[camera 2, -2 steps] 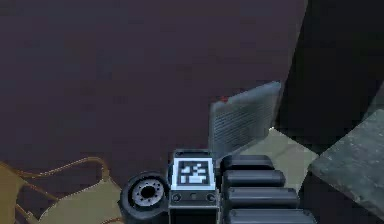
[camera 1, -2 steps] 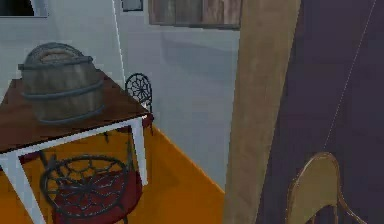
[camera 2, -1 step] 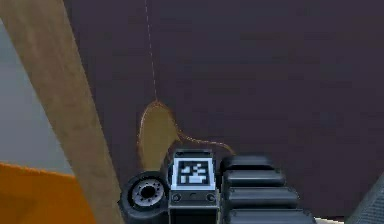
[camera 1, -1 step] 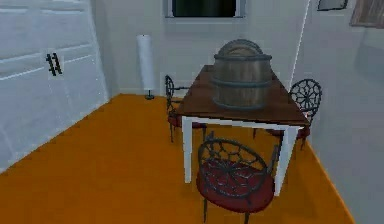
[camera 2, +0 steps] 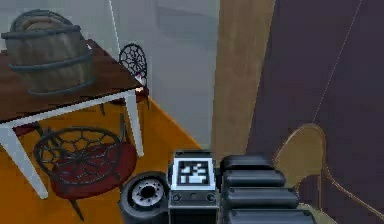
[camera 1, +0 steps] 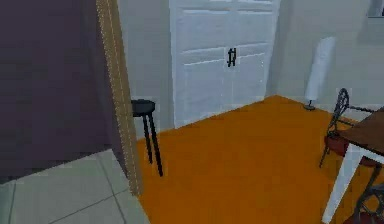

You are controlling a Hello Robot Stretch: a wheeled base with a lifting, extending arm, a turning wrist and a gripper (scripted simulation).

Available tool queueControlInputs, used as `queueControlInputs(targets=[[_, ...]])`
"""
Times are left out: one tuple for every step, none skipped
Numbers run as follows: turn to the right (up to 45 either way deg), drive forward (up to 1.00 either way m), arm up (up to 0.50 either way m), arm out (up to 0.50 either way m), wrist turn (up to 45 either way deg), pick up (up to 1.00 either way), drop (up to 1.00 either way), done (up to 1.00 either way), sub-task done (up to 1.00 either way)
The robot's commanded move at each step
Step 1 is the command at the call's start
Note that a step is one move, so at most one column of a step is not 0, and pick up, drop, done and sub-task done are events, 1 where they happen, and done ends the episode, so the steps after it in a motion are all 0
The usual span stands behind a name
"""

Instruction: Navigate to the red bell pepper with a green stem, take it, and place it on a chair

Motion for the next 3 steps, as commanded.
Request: queueControlInputs(targets=[[-45.0,0.0,0.0,0.0,0.0,0.0,0.0,0.0,0.0],[-24.0,0.0,0.0,0.0,0.0,0.0,0.0,0.0,0.0],[45.0,0.0,0.0,0.0,0.0,0.0,0.0,0.0,0.0]])
